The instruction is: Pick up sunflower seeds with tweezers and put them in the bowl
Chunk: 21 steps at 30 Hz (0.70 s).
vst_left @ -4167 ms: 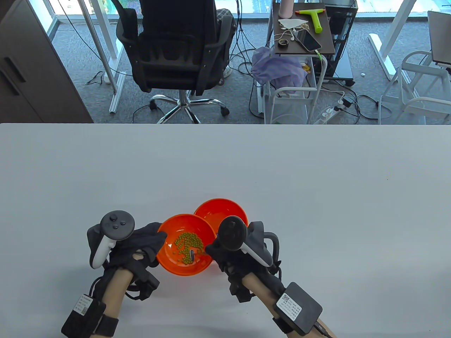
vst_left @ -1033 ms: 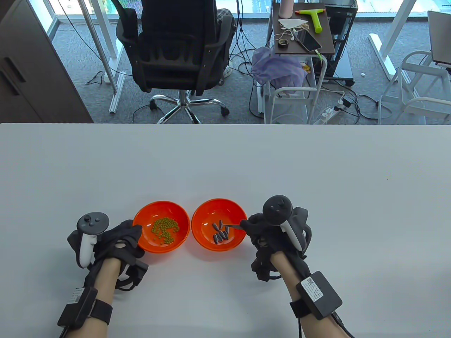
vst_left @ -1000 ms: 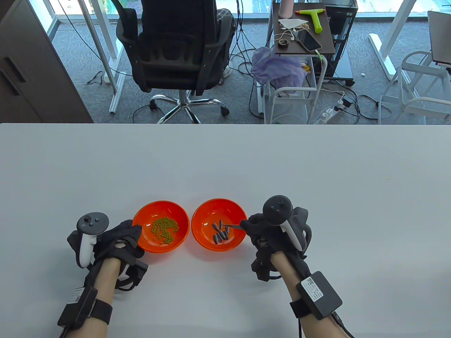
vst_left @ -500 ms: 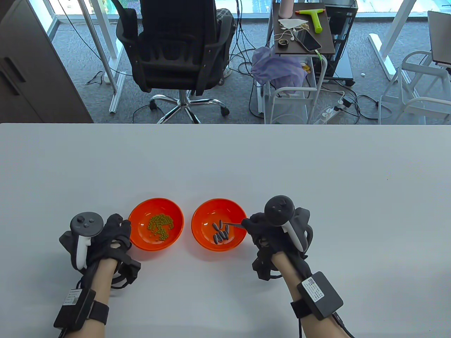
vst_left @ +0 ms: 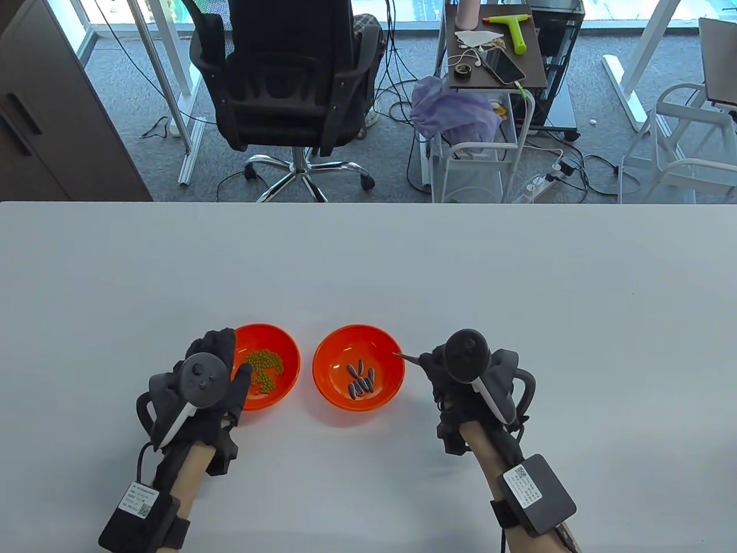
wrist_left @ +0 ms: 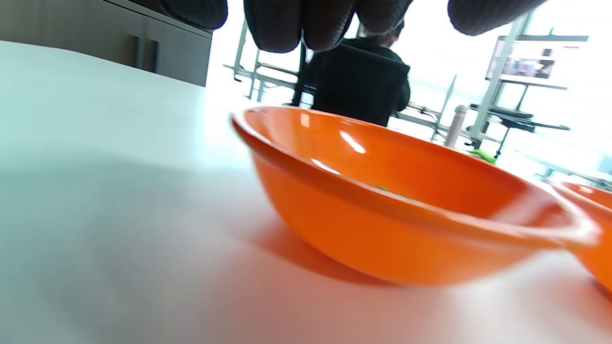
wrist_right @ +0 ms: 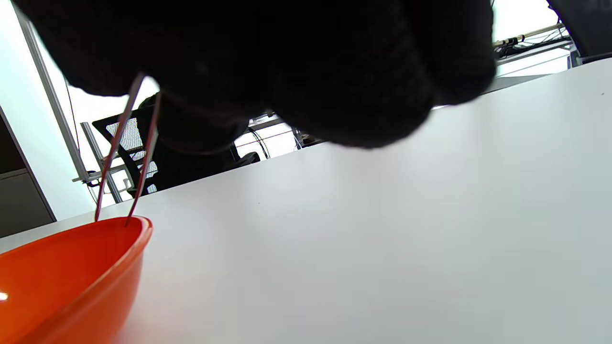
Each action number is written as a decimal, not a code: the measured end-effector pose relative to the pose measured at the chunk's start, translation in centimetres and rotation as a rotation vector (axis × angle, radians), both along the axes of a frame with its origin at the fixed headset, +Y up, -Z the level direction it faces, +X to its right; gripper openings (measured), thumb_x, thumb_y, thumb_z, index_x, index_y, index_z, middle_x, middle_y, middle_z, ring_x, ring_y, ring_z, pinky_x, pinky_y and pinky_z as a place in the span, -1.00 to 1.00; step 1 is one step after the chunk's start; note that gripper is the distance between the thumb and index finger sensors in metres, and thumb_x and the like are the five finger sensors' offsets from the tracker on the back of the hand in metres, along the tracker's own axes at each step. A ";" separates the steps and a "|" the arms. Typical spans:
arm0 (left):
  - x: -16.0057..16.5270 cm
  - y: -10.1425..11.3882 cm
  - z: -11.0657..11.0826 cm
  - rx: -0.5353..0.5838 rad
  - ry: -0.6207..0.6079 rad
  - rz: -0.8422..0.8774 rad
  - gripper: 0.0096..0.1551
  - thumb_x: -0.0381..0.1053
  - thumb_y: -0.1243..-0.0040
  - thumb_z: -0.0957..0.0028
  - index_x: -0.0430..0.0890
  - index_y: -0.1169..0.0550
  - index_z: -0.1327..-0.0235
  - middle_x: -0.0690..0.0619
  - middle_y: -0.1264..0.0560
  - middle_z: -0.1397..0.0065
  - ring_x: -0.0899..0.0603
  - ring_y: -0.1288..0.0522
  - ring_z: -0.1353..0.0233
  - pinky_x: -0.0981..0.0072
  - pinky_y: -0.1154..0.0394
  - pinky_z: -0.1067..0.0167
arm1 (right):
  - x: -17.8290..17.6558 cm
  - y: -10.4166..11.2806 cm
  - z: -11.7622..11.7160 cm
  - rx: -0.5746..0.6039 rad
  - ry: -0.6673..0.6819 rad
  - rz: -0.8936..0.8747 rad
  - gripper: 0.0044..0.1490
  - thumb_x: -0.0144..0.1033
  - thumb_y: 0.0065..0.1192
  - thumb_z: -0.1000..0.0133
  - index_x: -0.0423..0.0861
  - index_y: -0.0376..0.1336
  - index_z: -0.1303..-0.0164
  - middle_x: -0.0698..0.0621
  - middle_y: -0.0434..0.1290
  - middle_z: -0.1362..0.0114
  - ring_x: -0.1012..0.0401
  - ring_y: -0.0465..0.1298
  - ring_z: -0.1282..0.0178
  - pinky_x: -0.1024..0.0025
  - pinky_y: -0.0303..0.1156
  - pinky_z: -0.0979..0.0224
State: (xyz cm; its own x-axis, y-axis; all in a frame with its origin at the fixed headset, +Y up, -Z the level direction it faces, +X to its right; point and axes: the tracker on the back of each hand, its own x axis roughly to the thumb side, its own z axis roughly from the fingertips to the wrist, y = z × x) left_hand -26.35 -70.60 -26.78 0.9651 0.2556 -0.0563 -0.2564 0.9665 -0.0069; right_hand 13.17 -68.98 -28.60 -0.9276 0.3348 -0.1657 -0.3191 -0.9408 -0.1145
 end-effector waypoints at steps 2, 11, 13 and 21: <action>1.1 0.0 0.3 -0.030 -0.051 0.008 -0.21 0.24 -0.09 -0.03 0.06 -0.26 -0.55 -0.03 -0.25 -0.69 -0.26 -0.27 -0.70 -0.33 -0.19 -0.54 | 0.9 -0.3 0.2 0.012 -0.022 0.026 -0.51 0.12 0.42 0.20 0.03 0.69 0.39 0.30 0.67 0.51 0.23 0.70 0.47 0.21 0.65 0.02; 2.8 -0.4 0.5 -0.051 -0.125 -0.040 -0.22 0.23 -0.08 -0.03 0.07 -0.25 -0.56 -0.03 -0.24 -0.70 -0.26 -0.25 -0.71 -0.34 -0.19 -0.54 | 2.7 -3.0 0.6 0.034 -0.043 0.281 -0.51 0.12 0.43 0.22 0.03 0.70 0.40 0.29 0.68 0.51 0.21 0.72 0.42 0.18 0.64 -0.02; 2.9 -0.6 0.5 -0.057 -0.126 -0.043 -0.23 0.22 -0.08 -0.04 0.07 -0.25 -0.56 -0.03 -0.24 -0.70 -0.27 -0.25 -0.71 -0.34 -0.18 -0.54 | 2.1 -3.6 0.5 0.031 -0.009 0.359 -0.49 0.14 0.41 0.22 0.05 0.70 0.40 0.30 0.69 0.52 0.21 0.73 0.36 0.18 0.64 -0.07; 2.8 -0.7 0.4 -0.068 -0.122 -0.046 -0.22 0.23 -0.08 -0.04 0.07 -0.24 -0.56 -0.03 -0.24 -0.70 -0.27 -0.25 -0.71 -0.34 -0.18 -0.54 | 0.6 -4.9 0.4 -0.017 0.083 0.456 -0.47 0.12 0.41 0.22 0.07 0.66 0.22 0.30 0.70 0.40 0.20 0.73 0.19 0.15 0.59 -0.20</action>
